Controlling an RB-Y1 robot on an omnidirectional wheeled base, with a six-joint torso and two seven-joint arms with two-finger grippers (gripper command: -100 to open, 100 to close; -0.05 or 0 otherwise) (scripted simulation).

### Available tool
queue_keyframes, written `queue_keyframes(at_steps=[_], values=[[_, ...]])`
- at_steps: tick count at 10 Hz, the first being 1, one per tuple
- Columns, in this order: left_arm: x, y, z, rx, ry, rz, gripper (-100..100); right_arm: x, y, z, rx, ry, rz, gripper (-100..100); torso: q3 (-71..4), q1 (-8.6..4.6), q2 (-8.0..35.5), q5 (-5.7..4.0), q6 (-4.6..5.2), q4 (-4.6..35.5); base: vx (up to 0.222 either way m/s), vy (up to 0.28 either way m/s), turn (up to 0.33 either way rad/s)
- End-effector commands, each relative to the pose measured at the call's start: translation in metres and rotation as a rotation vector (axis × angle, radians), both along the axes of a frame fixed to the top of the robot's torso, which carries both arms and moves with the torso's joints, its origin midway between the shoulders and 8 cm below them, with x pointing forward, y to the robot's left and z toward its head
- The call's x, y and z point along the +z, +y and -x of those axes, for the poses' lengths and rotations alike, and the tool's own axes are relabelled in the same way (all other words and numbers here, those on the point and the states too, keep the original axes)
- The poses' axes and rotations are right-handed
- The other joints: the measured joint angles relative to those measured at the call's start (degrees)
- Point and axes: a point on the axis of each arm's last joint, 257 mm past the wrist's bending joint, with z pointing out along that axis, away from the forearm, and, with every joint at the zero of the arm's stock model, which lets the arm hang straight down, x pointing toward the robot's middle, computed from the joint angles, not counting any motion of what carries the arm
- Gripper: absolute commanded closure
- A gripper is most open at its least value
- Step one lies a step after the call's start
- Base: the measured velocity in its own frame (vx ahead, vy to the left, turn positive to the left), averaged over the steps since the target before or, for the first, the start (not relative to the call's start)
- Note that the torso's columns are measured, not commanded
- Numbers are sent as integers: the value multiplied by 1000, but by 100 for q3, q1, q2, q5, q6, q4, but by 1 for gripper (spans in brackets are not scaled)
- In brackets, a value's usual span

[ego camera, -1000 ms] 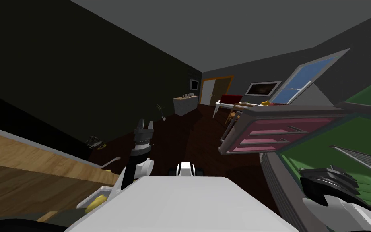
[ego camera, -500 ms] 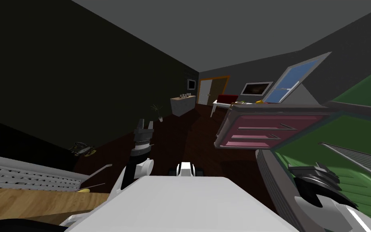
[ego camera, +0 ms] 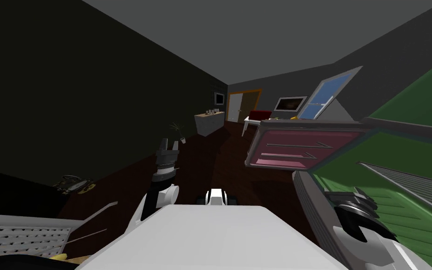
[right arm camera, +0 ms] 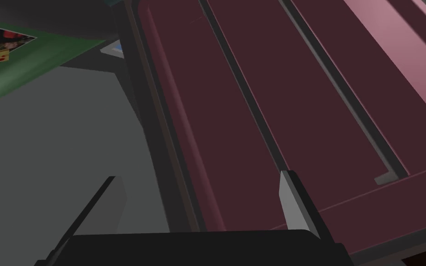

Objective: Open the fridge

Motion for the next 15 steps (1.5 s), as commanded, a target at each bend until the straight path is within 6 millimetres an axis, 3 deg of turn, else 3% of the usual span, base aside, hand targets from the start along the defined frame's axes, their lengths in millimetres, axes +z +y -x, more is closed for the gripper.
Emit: queue_keyframes(at_steps=[1, 9, 15], values=[[0, 0, 0, 0, 0, 0, 0, -5, 14, -12, 43, -49, -21, -100, 5, 2, 9, 1, -2, 2, 75, -47, -109], [0, 0, 0, 0, 0, 0, 0, -19, 53, -42, 146, -199, -86, -100, -3, -5, -5, -1, -1, -1, 83, -27, -91], [0, 0, 0, 0, 0, 0, 0, -35, 103, -67, 236, -358, -163, -100, 2, -1, 3, -1, -1, 1, 101, -28, -109]])
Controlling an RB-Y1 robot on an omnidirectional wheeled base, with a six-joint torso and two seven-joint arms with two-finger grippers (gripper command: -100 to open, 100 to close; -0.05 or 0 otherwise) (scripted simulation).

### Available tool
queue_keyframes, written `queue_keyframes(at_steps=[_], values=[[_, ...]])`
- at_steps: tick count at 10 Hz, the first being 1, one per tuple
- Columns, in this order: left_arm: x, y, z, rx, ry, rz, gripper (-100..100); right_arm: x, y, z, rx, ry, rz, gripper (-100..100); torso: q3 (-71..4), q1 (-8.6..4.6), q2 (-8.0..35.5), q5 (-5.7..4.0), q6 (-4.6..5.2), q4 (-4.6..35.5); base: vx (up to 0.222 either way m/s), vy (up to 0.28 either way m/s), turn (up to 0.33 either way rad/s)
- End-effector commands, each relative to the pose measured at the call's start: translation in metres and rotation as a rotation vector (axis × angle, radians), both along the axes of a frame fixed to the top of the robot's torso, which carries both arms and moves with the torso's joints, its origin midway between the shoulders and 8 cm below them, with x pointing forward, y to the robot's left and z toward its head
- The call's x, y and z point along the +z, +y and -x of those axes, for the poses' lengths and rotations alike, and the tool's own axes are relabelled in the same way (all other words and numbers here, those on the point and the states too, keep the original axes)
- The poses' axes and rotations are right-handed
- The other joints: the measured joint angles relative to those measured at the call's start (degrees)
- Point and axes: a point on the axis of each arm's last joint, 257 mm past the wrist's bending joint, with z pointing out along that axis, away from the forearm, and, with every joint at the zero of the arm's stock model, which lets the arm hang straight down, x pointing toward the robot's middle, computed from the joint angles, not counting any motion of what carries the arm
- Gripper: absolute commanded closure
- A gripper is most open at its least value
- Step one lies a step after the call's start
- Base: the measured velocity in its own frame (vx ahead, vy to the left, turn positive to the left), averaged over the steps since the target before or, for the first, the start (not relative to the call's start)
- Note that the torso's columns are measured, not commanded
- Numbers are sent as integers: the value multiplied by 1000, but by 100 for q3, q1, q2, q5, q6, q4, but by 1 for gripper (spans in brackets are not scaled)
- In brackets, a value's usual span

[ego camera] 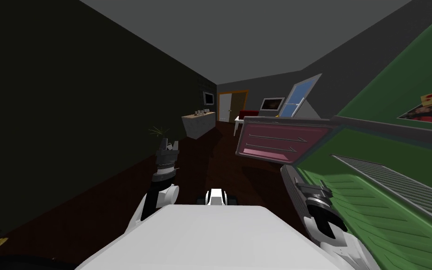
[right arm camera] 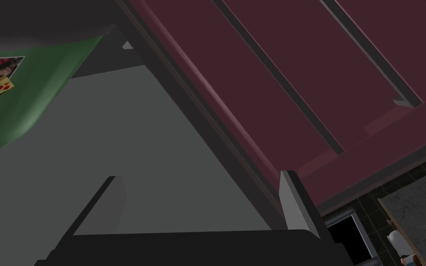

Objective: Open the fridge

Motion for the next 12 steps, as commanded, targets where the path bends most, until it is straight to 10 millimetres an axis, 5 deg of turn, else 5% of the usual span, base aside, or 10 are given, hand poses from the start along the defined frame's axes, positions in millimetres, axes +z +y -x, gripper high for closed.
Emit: queue_keyframes(at_steps=[1, 9, 12], values=[[0, 0, 0, 0, 0, 0, 0, -8, 23, -11, 35, -62, -37, -100, 2, 2, 4, 1, 0, 1, 82, -22, -94], [0, 0, 0, 0, 0, 0, 0, -58, 91, -17, 49, -141, -188, -100, 4, 1, 6, 0, 1, 2, 40, -7, -39], [0, 0, 0, 0, 0, 0, 0, -46, 74, -22, 46, -138, -181, -100, 0, 1, 1, 1, 1, 0, -9, 13, 13]])
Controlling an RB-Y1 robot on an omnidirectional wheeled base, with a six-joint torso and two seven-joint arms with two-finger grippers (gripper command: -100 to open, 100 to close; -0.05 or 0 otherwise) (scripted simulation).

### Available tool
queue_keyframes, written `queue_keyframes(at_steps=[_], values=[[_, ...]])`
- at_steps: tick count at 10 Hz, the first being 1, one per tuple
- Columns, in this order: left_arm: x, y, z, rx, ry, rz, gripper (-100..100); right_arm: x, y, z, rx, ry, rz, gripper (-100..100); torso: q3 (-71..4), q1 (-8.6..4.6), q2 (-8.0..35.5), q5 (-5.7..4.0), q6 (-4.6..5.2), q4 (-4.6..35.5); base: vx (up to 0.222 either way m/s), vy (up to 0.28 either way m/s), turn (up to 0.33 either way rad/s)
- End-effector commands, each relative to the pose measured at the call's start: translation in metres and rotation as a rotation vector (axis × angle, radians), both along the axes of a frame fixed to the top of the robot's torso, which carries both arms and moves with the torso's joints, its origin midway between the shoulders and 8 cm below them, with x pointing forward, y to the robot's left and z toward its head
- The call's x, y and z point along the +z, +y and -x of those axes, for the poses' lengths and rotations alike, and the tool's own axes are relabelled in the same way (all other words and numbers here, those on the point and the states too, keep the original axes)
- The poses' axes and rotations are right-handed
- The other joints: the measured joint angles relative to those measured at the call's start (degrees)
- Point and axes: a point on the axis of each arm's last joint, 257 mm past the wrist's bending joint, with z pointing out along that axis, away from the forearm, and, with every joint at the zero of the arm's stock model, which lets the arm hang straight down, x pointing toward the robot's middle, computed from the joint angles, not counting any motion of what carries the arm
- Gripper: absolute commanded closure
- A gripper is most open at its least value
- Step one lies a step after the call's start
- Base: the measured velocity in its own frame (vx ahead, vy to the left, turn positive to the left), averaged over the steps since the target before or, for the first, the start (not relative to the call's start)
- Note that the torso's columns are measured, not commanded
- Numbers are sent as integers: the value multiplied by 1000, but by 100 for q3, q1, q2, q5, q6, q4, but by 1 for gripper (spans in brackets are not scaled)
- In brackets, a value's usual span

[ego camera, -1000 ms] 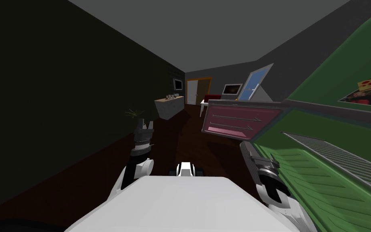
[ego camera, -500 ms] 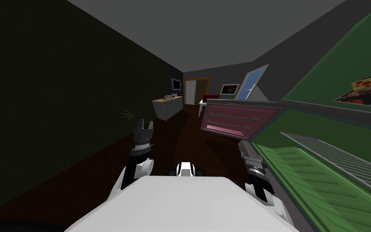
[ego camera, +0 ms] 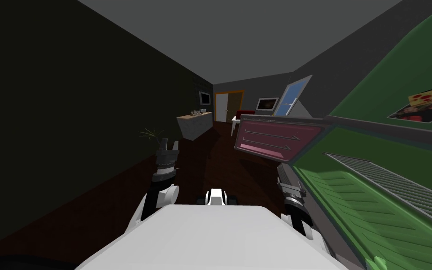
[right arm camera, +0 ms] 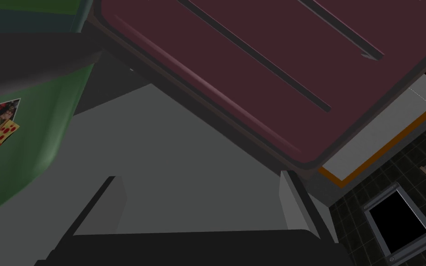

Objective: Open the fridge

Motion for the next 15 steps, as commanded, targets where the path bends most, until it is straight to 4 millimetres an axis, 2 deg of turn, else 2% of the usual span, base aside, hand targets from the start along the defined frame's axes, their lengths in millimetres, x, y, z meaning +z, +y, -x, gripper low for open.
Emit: queue_keyframes(at_steps=[1, 8, 9, 10, 15], values=[[0, 0, 0, 0, 0, 0, 0, 15, -20, -9, -4, 1, -1, -100, 3, 12, 6, 3, -1, 2, -48, 62, 35], [0, 0, 0, 0, 0, 0, 0, 55, -64, -27, -24, 0, 0, -100, -1, -5, -2, -2, 0, -1, -46, 62, 23], [0, 0, 0, 0, 0, 0, 0, 52, -61, -27, -20, 1, 3, -100, -1, -2, -2, -1, 0, -1, -18, 24, 2], [0, 0, 0, 0, 0, 0, 0, 52, -62, -27, -22, 0, 0, 0, -3, -7, -7, -3, 1, -2, 0, 0, 0], [0, 0, 0, 0, 0, 0, 0, 52, -62, -27, -22, 0, 0, 0, 0, 1, 0, 0, 0, 0, 0, 0, 0]])
